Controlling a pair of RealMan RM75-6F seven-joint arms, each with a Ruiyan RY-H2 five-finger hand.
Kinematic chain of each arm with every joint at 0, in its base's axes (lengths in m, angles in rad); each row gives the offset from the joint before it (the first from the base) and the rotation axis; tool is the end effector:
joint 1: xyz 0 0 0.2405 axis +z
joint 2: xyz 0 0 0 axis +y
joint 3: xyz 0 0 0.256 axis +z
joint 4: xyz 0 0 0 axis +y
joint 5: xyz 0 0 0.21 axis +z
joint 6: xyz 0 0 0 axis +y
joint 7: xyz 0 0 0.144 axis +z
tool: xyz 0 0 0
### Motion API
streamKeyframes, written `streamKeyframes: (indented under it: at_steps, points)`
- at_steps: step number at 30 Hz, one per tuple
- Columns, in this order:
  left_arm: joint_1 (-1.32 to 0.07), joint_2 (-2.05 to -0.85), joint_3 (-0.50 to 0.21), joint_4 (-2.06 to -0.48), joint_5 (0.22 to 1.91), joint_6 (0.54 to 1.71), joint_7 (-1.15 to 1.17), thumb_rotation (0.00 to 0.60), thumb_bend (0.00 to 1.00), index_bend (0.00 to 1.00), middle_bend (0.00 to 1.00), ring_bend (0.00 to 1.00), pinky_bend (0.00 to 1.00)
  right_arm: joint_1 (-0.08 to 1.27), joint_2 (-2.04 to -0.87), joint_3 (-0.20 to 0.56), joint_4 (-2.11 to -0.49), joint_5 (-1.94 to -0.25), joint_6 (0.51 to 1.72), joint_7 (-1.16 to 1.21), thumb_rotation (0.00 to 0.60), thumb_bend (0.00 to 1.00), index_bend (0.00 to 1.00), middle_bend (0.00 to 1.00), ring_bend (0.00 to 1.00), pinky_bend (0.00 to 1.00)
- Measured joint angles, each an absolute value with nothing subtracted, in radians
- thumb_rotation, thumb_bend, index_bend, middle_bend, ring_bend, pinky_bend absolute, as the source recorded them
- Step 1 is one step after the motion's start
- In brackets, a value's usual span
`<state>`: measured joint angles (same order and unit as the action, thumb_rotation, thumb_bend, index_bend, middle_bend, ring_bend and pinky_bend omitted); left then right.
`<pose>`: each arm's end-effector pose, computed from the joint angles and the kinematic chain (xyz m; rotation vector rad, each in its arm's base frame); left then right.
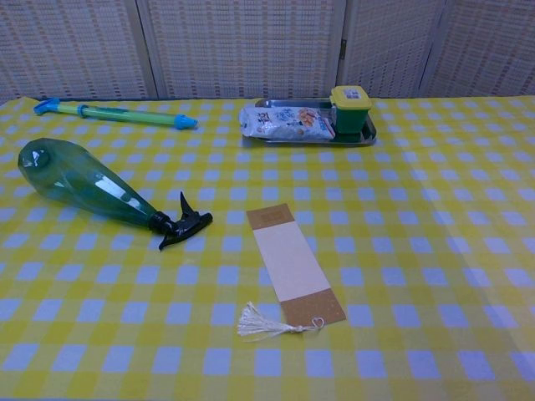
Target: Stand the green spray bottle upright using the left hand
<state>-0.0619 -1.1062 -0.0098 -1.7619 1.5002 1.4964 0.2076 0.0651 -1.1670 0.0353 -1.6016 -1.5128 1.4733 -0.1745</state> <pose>-0.2880 0.1635 0.1467 -1.4253 -0.8861 -0.8183 -0.3122 -0.1716 0.1403 1.4467 -0.8246 0.7798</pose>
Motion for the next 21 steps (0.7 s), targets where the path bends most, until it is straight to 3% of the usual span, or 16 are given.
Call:
streamKeyframes:
  at_steps: [12, 15, 17, 21]
  points:
    - [-0.076, -1.113, -0.014, -1.761, 1.496, 1.473, 0.211, 0.6, 0.19, 0.16, 0.19, 0.16, 0.0, 0.049, -1.15, 0.027, -1.623, -1.516, 1.488, -0.183, 0.6, 0.2, 0.0, 0.0, 0.0, 0.0]
    - [-0.074, -1.118, -0.015, -1.764, 1.487, 1.473, 0.214, 0.6, 0.19, 0.16, 0.29, 0.23, 0.04, 0.049, -1.142, 0.025, -1.633, -1.514, 1.482, -0.184, 0.6, 0.2, 0.0, 0.0, 0.0, 0.0]
    - [-0.076, -1.121, -0.016, -1.763, 1.494, 1.474, 0.212, 0.6, 0.19, 0.13, 0.44, 0.35, 0.17, 0.048, -1.139, 0.024, -1.636, -1.514, 1.483, -0.18, 0.6, 0.2, 0.0, 0.0, 0.0, 0.0]
    - [-0.083, -1.14, -0.015, -1.738, 1.547, 1.488, 0.179, 0.6, 0.19, 0.1, 0.86, 0.73, 0.68, 0.044, -1.127, 0.024, -1.642, -1.514, 1.488, -0.163, 0.6, 0.2, 0.0, 0.0, 0.0, 0.0]
